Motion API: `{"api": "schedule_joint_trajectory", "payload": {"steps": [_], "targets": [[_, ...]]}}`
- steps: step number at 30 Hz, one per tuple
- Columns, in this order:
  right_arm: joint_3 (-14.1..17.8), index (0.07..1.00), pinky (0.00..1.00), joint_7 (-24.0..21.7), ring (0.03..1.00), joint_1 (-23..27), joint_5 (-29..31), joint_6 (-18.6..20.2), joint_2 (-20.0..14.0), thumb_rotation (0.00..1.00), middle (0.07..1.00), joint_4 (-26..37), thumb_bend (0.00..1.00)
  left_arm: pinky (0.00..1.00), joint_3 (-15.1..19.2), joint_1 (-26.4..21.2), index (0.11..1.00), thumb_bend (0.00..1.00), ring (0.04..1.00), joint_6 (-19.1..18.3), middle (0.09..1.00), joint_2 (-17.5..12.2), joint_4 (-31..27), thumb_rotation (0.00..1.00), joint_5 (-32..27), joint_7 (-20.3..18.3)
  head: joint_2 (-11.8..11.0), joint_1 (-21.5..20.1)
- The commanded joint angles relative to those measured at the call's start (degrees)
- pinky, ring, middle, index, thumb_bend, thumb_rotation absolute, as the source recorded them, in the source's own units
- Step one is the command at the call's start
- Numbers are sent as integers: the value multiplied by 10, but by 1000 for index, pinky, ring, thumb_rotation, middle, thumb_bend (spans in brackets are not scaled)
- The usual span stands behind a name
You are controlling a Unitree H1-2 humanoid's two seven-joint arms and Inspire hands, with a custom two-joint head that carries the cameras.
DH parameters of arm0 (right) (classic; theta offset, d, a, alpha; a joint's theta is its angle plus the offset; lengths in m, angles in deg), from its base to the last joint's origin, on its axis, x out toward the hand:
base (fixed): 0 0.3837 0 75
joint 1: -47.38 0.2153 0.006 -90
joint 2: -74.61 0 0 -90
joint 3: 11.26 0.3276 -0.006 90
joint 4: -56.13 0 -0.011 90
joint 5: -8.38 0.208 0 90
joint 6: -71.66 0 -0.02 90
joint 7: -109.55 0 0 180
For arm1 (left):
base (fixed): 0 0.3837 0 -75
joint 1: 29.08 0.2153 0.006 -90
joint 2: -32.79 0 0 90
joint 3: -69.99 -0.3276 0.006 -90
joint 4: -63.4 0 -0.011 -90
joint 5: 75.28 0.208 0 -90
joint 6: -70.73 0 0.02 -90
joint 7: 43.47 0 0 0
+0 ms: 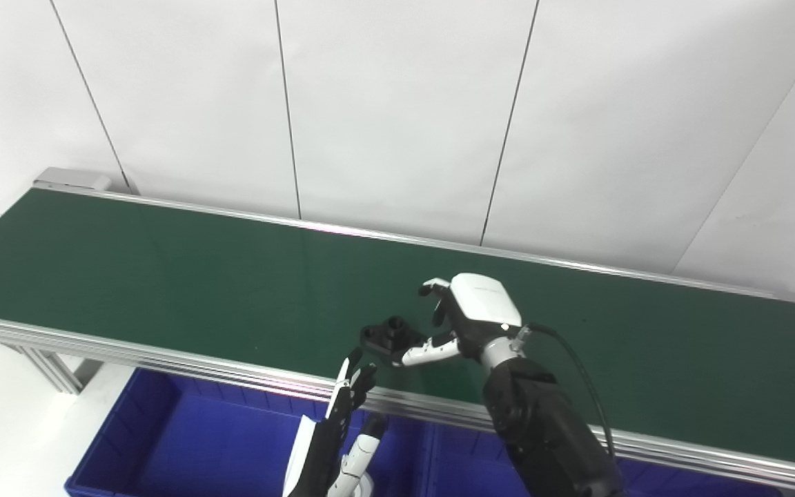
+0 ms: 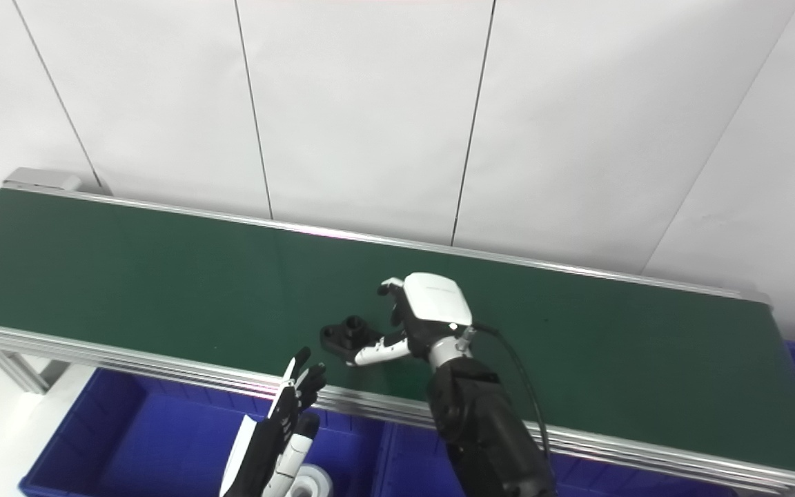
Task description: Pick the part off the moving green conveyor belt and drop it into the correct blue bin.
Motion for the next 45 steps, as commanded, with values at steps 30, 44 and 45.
{"api": "schedule_joint_trajectory", "payload": {"steps": [30,44,45], "targets": [[-55,483,111,161,169,30,-22,-31,-14,161,260,-152,497,922,-76,27,1000,604,912,-16,924,70,-58,1000,21,7,13,16],[-28,470,97,189,152,-2,17,-55,-31,156,232,-93,496,931,-66,20,1000,563,908,-1,901,65,-53,1000,8,11,14,-8],[-28,470,101,189,155,-4,16,-55,-33,156,235,-87,496,929,-65,19,1000,557,906,1,898,65,-52,1000,7,11,14,-8]]}}
